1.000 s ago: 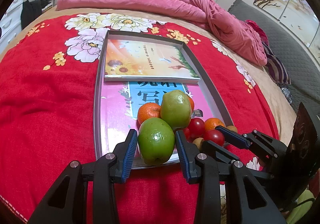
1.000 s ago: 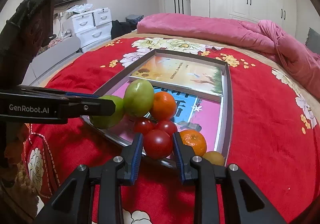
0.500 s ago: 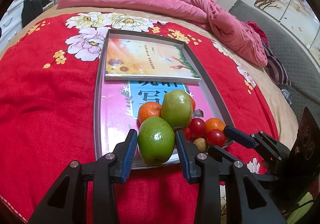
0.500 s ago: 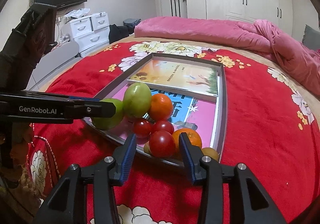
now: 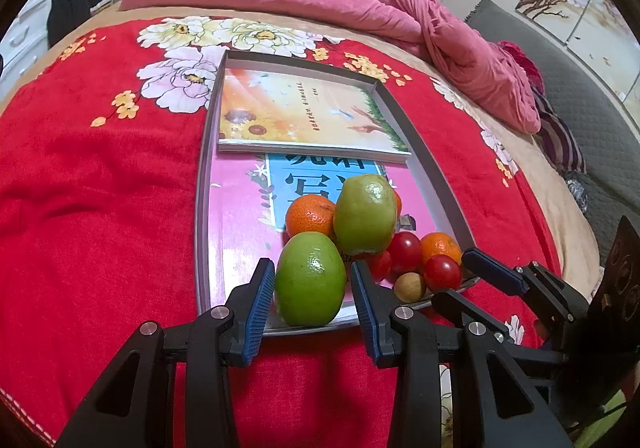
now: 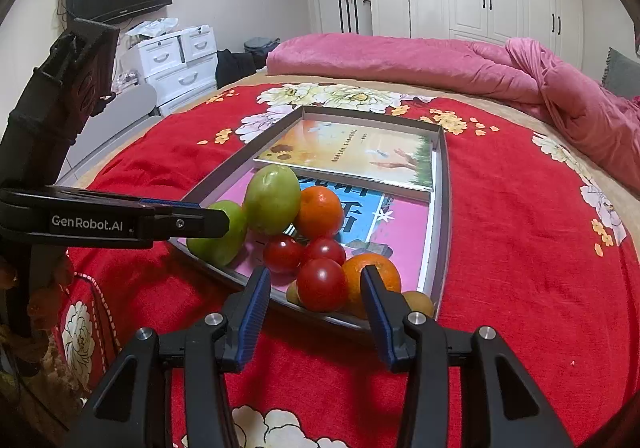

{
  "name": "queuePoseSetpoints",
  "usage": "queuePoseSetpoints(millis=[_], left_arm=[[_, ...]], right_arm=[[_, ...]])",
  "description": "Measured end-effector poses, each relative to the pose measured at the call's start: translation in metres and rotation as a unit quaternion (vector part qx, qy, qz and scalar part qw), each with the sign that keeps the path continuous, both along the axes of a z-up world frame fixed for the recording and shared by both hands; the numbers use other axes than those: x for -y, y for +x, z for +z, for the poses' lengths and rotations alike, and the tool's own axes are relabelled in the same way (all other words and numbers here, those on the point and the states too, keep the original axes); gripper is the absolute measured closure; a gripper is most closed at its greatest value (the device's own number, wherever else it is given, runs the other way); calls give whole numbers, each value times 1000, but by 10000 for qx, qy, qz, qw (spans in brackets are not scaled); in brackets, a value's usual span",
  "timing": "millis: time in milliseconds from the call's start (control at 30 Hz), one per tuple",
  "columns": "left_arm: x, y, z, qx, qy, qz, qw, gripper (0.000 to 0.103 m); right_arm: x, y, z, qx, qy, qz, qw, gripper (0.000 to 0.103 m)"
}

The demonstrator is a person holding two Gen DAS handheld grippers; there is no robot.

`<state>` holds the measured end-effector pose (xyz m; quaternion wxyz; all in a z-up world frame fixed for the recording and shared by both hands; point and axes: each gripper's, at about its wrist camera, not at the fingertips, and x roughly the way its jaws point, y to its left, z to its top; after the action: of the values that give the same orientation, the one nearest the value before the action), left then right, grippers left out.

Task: Organize fruits
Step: 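Open the right gripper to release the tomato while the left releases the apple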

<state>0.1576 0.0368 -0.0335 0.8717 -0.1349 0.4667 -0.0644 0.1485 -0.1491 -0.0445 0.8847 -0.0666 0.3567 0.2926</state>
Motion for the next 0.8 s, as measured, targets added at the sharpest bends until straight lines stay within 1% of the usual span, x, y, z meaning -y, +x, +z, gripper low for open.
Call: queuePoseSetpoints(millis=[67,133,267,367,533,733,800], left_arm=[[0,0,0,-2,-26,7,10000,62],[-1,0,0,-4,-30,8,10000,62],[-1,0,0,-7,-24,5,10000,62],[-1,0,0,-3,-30,5,10000,62],[0,-3,1,10,-42,-14,10000,60],[3,-6,4,33,-19,-48,10000,58],[3,-7,4,34,-13,-48,10000,54]], right_arm=[[1,0,2,23,31,-16,10000,53],[3,-1,3,60,56,-46,10000,47],[6,-2,8,157,72,-133,9998,45],[9,-4,11,248,62,-208,9995,39],[12,-7,15,335,12,-285,9990,27],[11,-10,14,357,-98,-353,9987,25],[11,-10,15,390,-107,-397,9984,23]])
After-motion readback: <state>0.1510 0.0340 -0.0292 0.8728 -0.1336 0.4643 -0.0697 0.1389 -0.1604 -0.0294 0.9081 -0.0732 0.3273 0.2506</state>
